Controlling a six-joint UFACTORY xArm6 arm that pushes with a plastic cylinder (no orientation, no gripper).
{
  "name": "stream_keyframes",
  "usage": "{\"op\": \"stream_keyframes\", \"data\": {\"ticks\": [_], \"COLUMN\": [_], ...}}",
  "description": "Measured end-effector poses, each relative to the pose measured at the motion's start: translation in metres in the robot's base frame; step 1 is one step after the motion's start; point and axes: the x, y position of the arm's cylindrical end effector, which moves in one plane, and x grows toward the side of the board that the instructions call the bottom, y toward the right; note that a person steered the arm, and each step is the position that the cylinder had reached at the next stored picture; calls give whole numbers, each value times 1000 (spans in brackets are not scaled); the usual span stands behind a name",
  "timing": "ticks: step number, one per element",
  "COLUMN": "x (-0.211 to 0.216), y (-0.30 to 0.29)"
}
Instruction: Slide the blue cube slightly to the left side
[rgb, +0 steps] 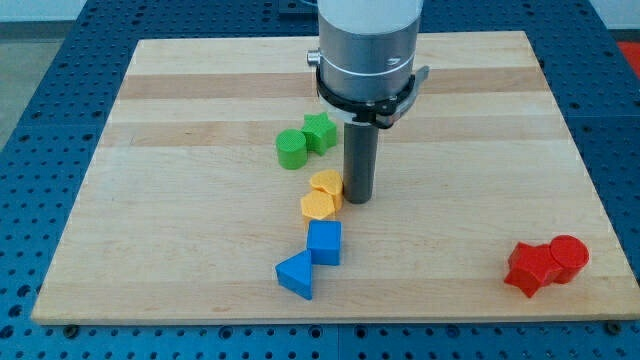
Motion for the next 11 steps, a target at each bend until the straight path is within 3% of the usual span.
{"op": "stream_keyframes", "data": {"ticks": [4,7,11], "x": [1,53,63], "y": [-14,35,-17]}}
